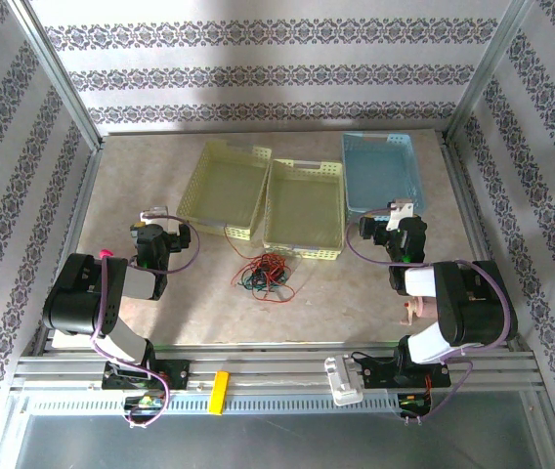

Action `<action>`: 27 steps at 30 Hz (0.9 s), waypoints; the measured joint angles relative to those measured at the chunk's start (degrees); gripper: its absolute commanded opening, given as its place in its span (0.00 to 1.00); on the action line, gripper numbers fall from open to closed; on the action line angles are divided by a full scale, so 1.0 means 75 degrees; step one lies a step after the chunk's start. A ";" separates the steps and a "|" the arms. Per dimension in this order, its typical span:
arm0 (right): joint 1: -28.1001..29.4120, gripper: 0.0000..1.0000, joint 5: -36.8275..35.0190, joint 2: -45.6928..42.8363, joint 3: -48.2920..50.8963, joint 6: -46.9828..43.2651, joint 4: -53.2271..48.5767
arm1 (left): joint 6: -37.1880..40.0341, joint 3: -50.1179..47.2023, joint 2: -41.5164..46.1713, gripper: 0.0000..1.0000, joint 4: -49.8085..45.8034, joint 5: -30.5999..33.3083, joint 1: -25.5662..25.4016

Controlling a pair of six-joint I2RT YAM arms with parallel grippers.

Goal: Untangle the cables

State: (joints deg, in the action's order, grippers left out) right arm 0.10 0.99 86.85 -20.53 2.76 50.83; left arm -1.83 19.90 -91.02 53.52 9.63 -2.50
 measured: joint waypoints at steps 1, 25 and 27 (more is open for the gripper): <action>0.0000 0.98 0.0006 0.0000 0.0000 0.0000 0.0000 | 0.0012 0.0000 0.0000 0.99 0.0000 -0.0006 0.0000; 0.5686 0.84 -0.0629 -0.2821 -0.2378 0.1244 -0.6971 | -0.1661 0.0551 0.4179 0.99 -0.4325 0.2259 -0.3121; 0.6187 0.83 -0.0306 -0.2317 -0.2669 0.1250 -0.7399 | -0.1853 0.0699 0.3885 0.99 -0.4616 0.1594 -0.3596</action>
State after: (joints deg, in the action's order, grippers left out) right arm 46.50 -1.30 69.47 -40.56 12.14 -4.67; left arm -15.73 25.15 -61.89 18.90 21.58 -29.47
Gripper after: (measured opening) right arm 0.843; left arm 0.992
